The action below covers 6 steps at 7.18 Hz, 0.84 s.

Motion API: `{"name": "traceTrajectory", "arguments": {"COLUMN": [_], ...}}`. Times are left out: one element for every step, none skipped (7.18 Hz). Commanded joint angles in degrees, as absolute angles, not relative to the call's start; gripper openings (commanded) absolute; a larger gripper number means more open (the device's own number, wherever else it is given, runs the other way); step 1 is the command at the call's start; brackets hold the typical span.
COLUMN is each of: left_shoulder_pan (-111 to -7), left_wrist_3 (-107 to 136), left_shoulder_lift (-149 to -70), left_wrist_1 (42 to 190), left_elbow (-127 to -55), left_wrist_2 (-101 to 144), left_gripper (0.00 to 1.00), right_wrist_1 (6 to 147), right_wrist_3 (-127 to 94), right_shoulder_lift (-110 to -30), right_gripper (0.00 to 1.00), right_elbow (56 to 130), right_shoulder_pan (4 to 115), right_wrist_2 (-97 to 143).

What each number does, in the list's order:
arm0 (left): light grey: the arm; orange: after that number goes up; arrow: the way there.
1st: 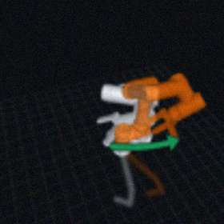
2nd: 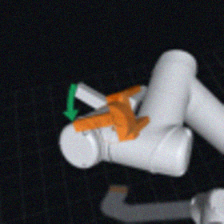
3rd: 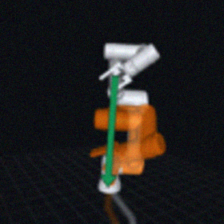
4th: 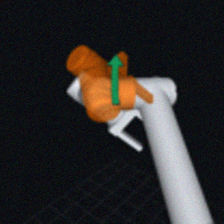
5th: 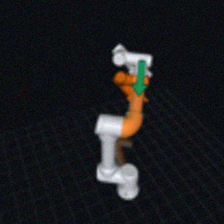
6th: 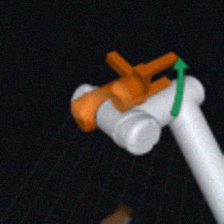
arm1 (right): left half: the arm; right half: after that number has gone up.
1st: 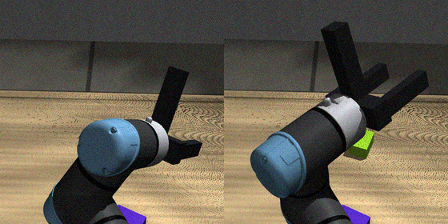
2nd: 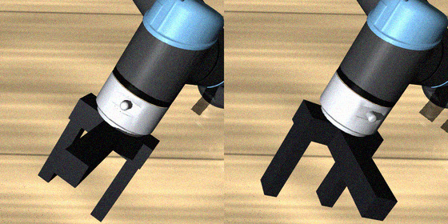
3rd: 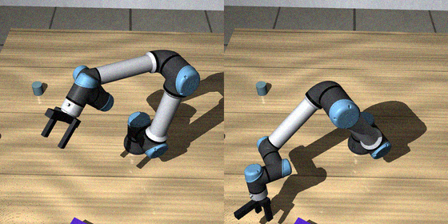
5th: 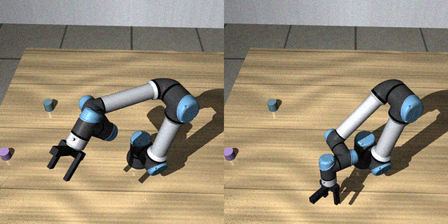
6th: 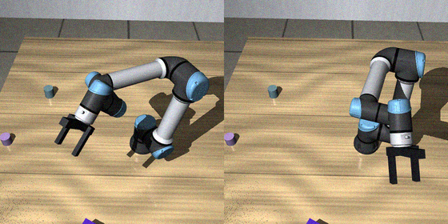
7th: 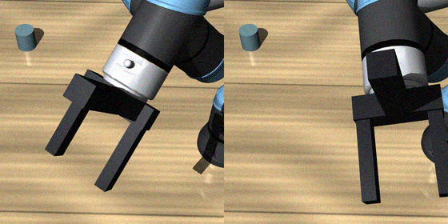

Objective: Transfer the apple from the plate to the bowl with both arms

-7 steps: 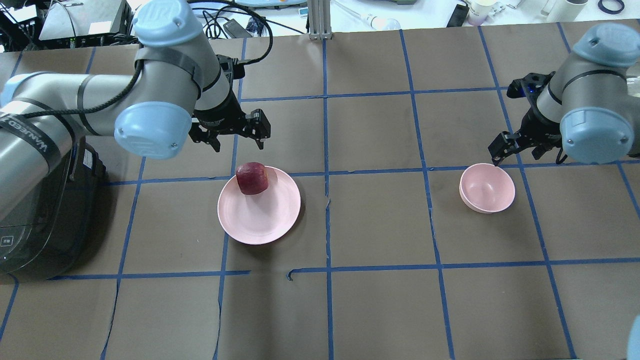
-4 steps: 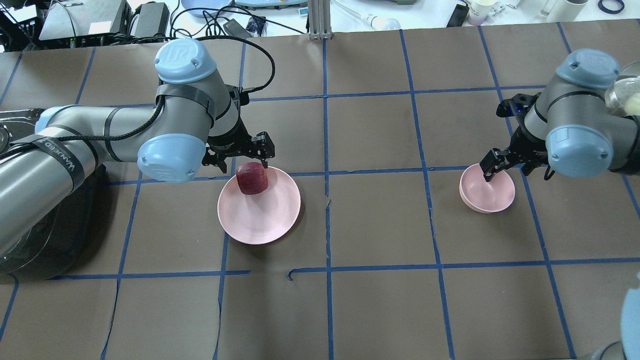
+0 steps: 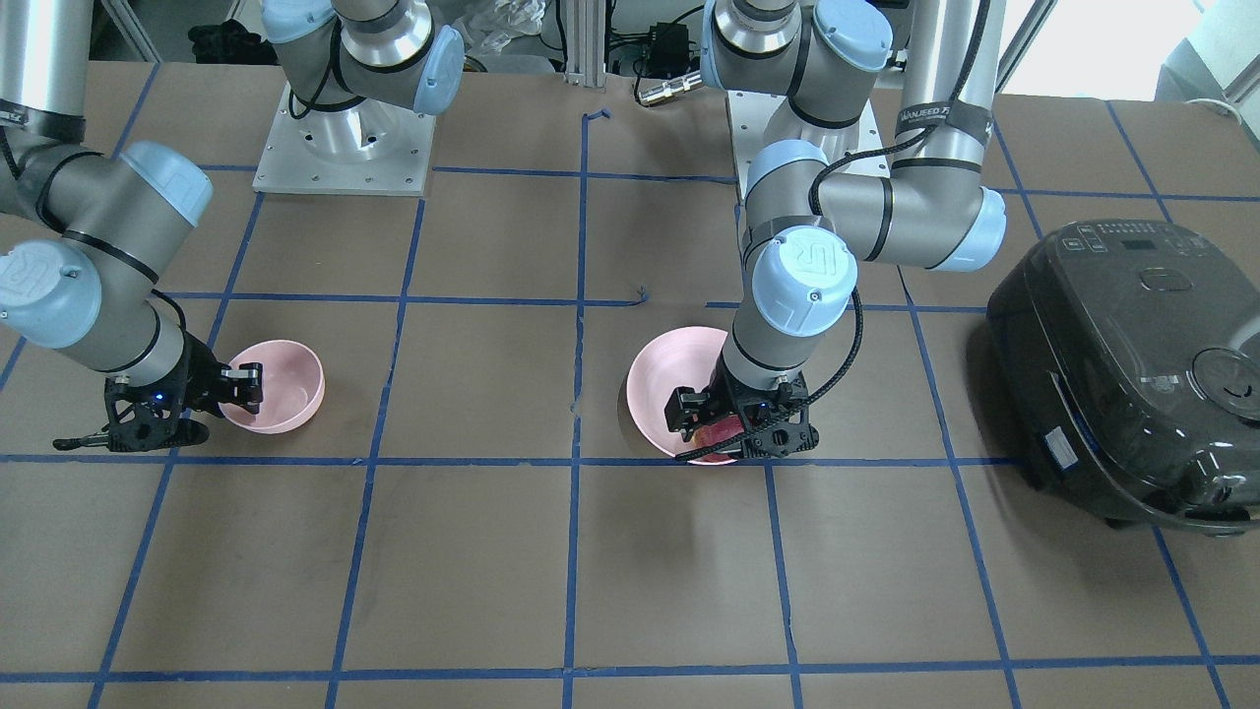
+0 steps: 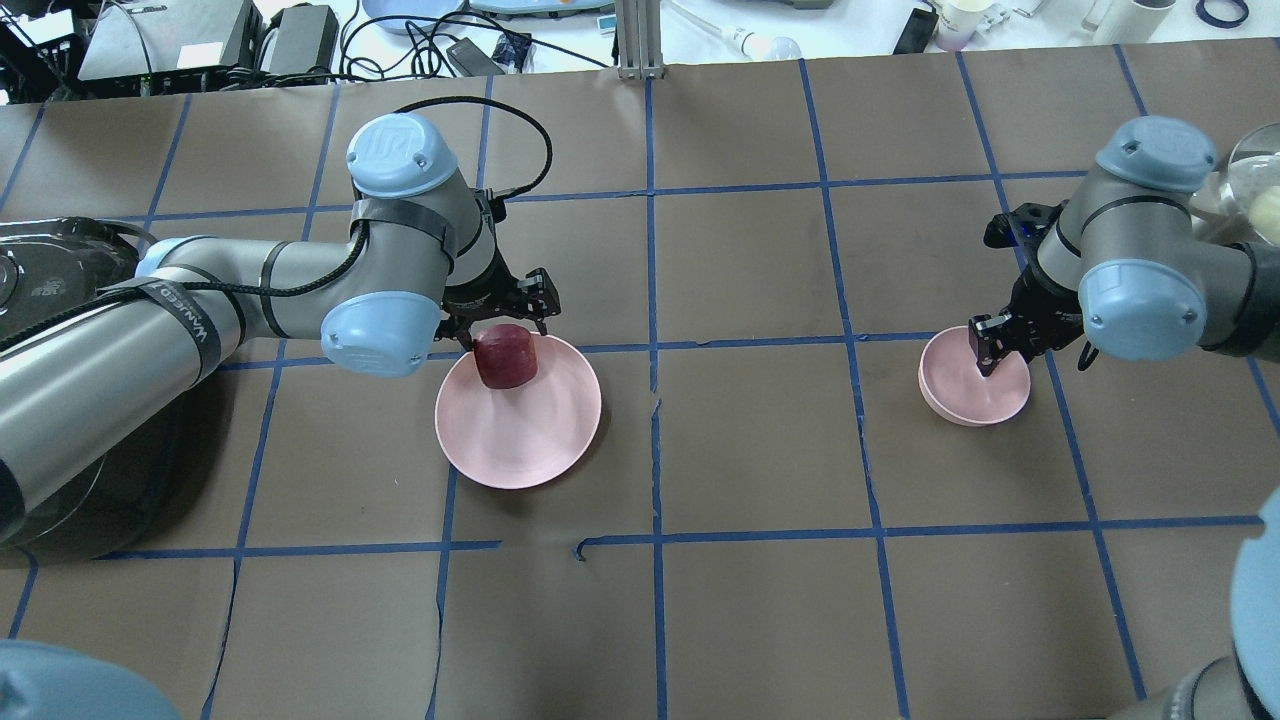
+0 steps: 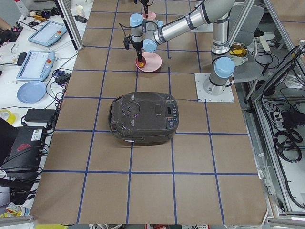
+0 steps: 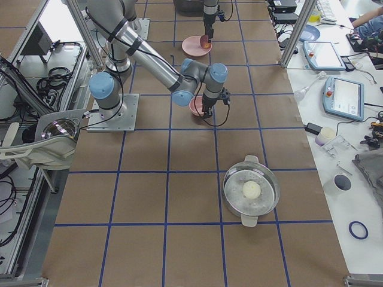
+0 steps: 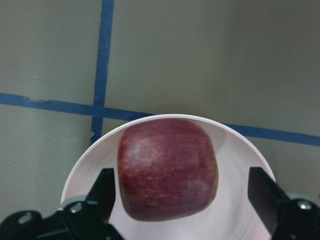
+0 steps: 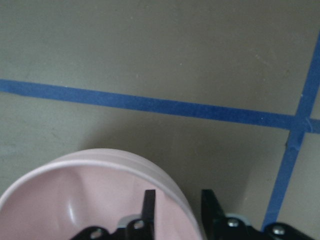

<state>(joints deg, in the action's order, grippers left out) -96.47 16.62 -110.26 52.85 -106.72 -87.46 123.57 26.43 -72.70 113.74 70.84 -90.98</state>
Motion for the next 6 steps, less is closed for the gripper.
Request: {"name": "traceTrajectory", "arguments": {"left_shoulder_pan": [-96.50,-96.50,-96.50,-96.50,-96.50,-96.76], "left_wrist_3": [16.79,16.87,16.87,16.61,16.52,16.70], "left_shoulder_lift": [-111.18,-111.18,-111.09,-110.92,-109.96,-108.65], "left_wrist_1": [52.12,52.21,52.38,52.73,53.17,55.00], "left_elbow": [-106.79,-106.87,-106.87,-106.96,-106.79,-106.44], "left_wrist_2": [-87.54,-87.80,-88.06,-88.15,-88.07,-87.63], "left_gripper": [0.92,0.79,0.66,0.50,0.39,0.34], "right_wrist_1": [122.96,121.22,118.85,119.35,121.18,123.81], "right_wrist_3": [26.28,22.45,19.37,17.42,14.71,11.72], "right_shoulder_lift": [-73.30,-73.65,-74.17,-74.27,-74.18,-74.01], "right_gripper": [0.00,0.00,0.00,0.00,0.00,0.00], "right_elbow": [112.16,110.06,108.73,108.37,108.54,109.07], "right_shoulder_pan": [71.36,72.76,76.17,81.51,86.70,89.10], "right_wrist_2": [-90.88,-90.88,-90.79,-90.70,-89.14,-84.60]}}
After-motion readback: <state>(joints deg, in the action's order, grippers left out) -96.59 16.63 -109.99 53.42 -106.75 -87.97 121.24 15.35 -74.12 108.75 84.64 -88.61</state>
